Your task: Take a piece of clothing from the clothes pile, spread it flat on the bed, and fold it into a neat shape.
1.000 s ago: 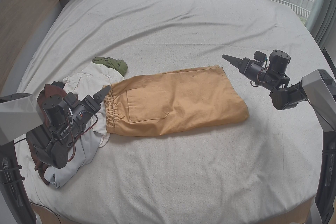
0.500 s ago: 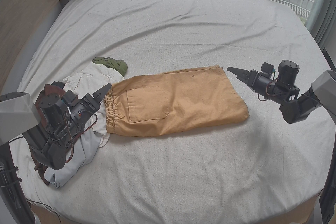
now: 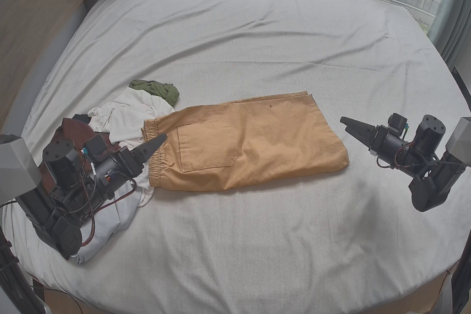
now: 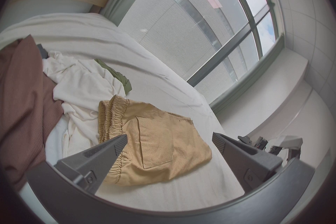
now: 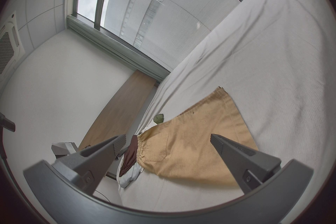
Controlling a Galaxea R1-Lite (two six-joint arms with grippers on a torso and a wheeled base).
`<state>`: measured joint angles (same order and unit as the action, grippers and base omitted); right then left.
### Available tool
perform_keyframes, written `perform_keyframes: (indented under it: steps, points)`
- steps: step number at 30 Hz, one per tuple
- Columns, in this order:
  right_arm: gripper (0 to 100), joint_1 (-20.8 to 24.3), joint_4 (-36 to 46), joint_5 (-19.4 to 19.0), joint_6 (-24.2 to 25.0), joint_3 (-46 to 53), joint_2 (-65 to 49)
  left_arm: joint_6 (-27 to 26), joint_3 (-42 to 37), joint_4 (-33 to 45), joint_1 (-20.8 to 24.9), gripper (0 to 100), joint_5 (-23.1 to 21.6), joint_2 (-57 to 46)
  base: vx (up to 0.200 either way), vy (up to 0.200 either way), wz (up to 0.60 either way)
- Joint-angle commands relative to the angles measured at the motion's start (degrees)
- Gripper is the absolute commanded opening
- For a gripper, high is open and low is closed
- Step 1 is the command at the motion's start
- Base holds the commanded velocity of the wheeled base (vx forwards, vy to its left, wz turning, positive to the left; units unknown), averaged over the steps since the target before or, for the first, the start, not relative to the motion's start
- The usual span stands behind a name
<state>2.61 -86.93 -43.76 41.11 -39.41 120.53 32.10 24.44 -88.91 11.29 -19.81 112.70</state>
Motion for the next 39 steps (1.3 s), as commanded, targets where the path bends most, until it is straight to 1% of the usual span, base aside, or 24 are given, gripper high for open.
perform_keyframes:
  steps: [1, 5, 7, 8, 9, 12, 15, 16, 17, 19, 28, 33, 39]
  points:
    - [100, 0.4, 0.4, -0.3, -2.0, 3.0, -0.9, -3.1, -1.2, 0.0, 0.5, 100, 0.0, -1.3, 0.000, 0.000, 0.00]
    - [100, 1.8, 3.5, 0.0, -6.0, 4.3, -1.7, -7.0, -1.7, 0.0, 0.5, 100, 0.0, -0.4, 0.000, 0.000, 0.00]
    - [100, 1.9, 5.7, 0.3, -8.2, 4.3, -1.6, -7.2, -1.8, 0.0, 0.6, 100, -0.1, -0.3, 0.000, 0.000, 0.00]
    - [100, 1.9, 6.0, 0.3, -8.3, 4.3, -1.6, -7.2, -1.8, 0.0, 0.6, 100, -0.1, -0.3, 0.000, 0.000, 0.00]
    - [100, 1.9, 8.4, 1.2, -10.0, 3.8, -1.6, -7.2, -1.8, 0.0, 1.1, 100, -0.1, -0.4, 0.000, 0.000, 0.00]
    - [100, 1.8, 11.8, 4.7, -13.9, 2.1, -0.7, -7.1, -1.8, 0.0, 1.2, 100, -0.1, -0.4, 0.000, 0.000, 0.00]
    - [100, 1.7, 15.9, 9.6, -17.3, -0.1, 1.6, -6.9, -1.8, 0.0, 1.2, 100, -0.1, -0.2, 0.000, 0.000, 0.00]
    - [100, 1.7, 15.9, 9.6, -17.3, -0.1, 1.6, -6.9, -1.8, 0.0, 1.2, 100, -0.1, -0.2, 0.000, 0.000, 0.00]
    - [100, 1.9, 17.2, 10.7, -17.5, -0.3, 1.7, -6.9, -1.8, 0.0, 1.2, 100, -0.1, 0.0, 0.000, 0.000, 0.00]
    - [100, 2.0, 18.7, 11.1, -17.5, -0.6, 1.7, -7.0, -1.8, 0.0, 1.2, 100, 0.0, 0.6, 0.000, 0.000, 0.00]
    - [100, 1.8, 22.4, 11.2, -17.5, -0.9, 1.8, -6.9, -1.5, 0.0, 0.9, 100, -0.1, 1.0, 0.000, 0.000, 0.00]
    - [100, 1.6, 25.8, 11.2, -17.5, -1.2, 1.8, -6.9, -1.7, 0.0, 0.8, 100, -0.1, 0.9, 0.000, 0.000, 0.00]
    - [100, 2.2, 28.0, 11.2, -17.5, -0.8, 1.9, -6.9, -1.8, 0.0, 0.8, 100, -0.1, 0.9, 0.000, 0.000, 0.00]
